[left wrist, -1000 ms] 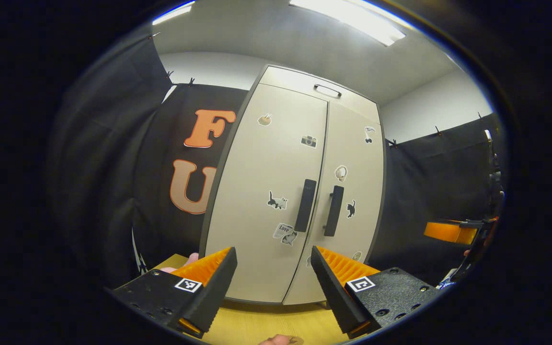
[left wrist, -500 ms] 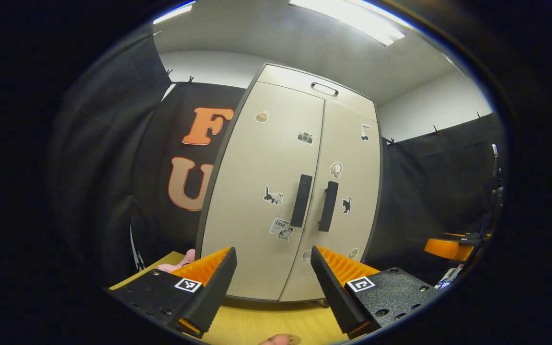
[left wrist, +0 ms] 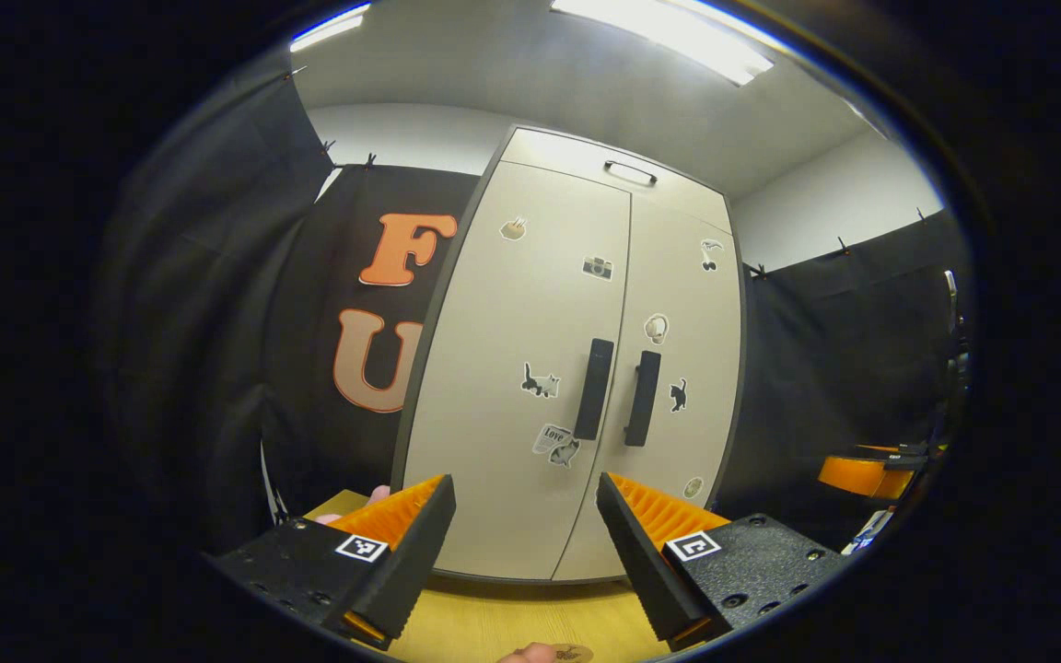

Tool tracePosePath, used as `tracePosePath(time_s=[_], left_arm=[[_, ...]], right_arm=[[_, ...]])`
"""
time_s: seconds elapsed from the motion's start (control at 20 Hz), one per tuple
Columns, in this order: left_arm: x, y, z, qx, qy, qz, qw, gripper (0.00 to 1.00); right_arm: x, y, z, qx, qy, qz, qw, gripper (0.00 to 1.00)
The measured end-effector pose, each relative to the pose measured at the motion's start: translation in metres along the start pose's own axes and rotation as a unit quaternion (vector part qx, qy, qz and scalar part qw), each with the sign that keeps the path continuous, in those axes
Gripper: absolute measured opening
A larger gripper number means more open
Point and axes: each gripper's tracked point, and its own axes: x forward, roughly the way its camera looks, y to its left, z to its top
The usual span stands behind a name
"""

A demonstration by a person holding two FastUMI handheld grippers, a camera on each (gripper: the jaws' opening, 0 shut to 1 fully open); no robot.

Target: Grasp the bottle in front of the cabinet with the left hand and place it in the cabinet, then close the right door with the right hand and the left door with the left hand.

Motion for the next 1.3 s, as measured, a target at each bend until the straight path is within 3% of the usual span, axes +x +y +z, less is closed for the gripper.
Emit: tracePosePath(time_s=[1.3], left_arm=[[0.008, -0.004, -0.014, -0.018, 0.021, -0.011, 1.000, 0.95]], right_arm=[[0.010, 0.007, -0.010, 0.007, 0.016, -0.004, 1.000, 0.95]])
